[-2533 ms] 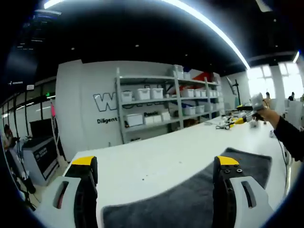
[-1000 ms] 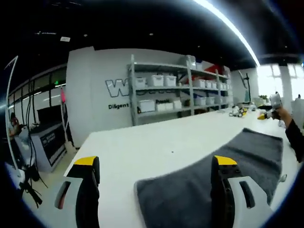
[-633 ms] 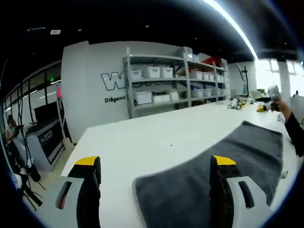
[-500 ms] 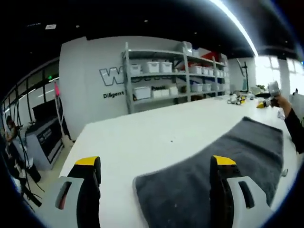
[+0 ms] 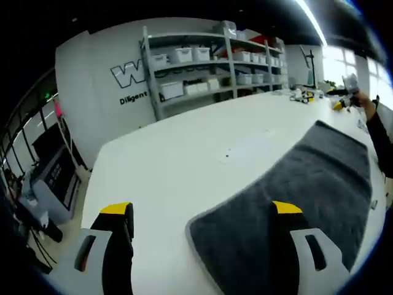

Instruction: Open the folded towel by lifting each exposed corner and separating the folded layers until the towel lies flat within the target outline without major curled edges

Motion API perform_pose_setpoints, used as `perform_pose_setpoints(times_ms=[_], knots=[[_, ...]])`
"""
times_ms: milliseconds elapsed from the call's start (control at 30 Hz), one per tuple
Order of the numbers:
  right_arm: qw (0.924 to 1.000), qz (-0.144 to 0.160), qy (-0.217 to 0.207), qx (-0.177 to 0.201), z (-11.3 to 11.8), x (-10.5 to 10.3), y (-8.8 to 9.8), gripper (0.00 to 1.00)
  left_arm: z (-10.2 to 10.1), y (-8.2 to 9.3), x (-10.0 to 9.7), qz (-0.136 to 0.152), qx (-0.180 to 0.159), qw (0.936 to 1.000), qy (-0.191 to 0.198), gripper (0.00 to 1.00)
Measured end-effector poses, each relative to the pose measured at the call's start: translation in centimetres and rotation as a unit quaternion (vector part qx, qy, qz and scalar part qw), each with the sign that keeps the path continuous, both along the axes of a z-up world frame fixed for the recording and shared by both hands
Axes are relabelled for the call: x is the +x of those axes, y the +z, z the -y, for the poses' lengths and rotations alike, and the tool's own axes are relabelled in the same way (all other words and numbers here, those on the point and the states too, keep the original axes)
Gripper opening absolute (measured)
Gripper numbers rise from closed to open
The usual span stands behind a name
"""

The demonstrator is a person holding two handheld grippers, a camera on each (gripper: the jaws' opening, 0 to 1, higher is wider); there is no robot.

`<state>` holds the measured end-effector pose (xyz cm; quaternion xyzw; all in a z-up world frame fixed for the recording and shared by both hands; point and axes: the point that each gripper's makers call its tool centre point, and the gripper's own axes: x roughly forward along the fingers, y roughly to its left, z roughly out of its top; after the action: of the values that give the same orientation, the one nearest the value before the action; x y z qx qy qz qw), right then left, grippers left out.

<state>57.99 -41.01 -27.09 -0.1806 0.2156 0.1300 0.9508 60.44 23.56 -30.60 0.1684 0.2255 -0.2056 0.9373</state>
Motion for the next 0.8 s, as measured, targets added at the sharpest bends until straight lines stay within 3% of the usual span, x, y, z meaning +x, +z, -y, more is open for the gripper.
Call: perform_pose_setpoints(times_ms=[67,133,233,600,800], knots=[[1.0,0.006,0.004,0.0,0.0,0.1,0.6,1.0,-0.2,0.5,0.5,-0.002,-0.036,0.9991,0.023,0.79],[0.9997,0.022,-0.011,0.0,0.7,0.6,1.4,1.0,-0.4,1.0,0.8,0.008,-0.035,0.9992,0.019,0.81],[0.999,0.032,-0.03,0.0,1.7,1.2,1.7,1.0,-0.1,0.4,1.0,-0.002,-0.03,0.9995,0.009,0.81],[0.999,-0.022,-0.031,-0.024,1.8,3.0,-3.0,0.95,-0.2,-2.7,1.9,-0.041,-0.026,0.9988,0.002,0.83],[0.9976,-0.056,-0.037,-0.017,2.4,3.4,-5.8,0.85,-1.0,-4.1,2.1,-0.061,-0.032,0.9976,0.011,0.71]])
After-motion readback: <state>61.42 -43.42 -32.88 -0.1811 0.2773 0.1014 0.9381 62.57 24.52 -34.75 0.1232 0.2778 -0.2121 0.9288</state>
